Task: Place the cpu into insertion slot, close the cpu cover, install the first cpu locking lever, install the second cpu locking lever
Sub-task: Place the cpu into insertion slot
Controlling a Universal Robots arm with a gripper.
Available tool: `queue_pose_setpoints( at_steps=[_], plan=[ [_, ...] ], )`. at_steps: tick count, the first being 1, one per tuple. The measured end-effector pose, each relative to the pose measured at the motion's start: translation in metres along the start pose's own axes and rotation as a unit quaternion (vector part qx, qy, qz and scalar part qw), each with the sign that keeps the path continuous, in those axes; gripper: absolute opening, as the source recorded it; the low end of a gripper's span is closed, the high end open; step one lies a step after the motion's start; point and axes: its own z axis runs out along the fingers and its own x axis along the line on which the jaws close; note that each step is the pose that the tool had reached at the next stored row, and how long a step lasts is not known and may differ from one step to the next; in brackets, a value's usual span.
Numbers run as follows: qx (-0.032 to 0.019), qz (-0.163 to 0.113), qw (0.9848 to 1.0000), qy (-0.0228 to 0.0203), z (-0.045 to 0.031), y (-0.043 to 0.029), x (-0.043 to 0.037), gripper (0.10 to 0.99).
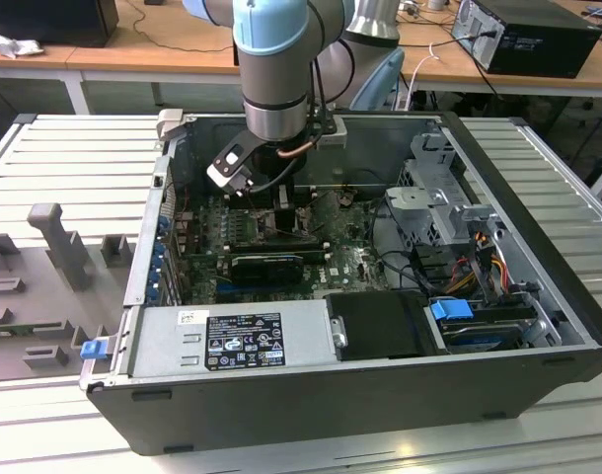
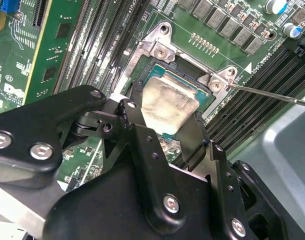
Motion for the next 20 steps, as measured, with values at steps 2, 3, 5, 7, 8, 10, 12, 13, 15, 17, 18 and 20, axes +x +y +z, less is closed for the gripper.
queue_pose_setpoints(
  at_steps=[2,3,5,7,8,10,12,13,15,17,18,20],
  plan=[
    [0.0000,0.000,1.0000,0.0000,0.0003,0.0000,0.0000,0.545],
    [0.0000,0.000,1.0000,0.0000,0.0003,0.0000,0.0000,0.608],
    [0.0000,0.000,1.0000,0.0005,0.0000,0.0000,0.0000,0.608],
    [0.0000,0.000,1.0000,0.0006,-0.0023,0.0002,0.0001,0.608],
    [0.0000,0.000,1.0000,0.0006,-0.0039,0.0003,0.0001,0.608],
    [0.0000,0.000,1.0000,0.0006,-0.0082,0.0007,0.0002,0.525],
    [0.0001,0.000,1.0000,0.0003,-0.0107,0.0010,0.0002,0.341],
    [0.0000,0.000,1.0000,0.0003,-0.0114,0.0011,0.0003,0.282],
    [0.0000,0.000,1.0000,0.0003,-0.0119,0.0011,0.0002,0.224],
    [0.0000,0.000,1.0000,0.0003,-0.0127,0.0011,0.0003,0.106],
    [0.0000,0.000,1.0000,0.0003,-0.0129,0.0012,0.0003,0.106],
    [0.0000,0.000,1.0000,0.0003,-0.0133,0.0012,0.0003,0.106]
  ],
)
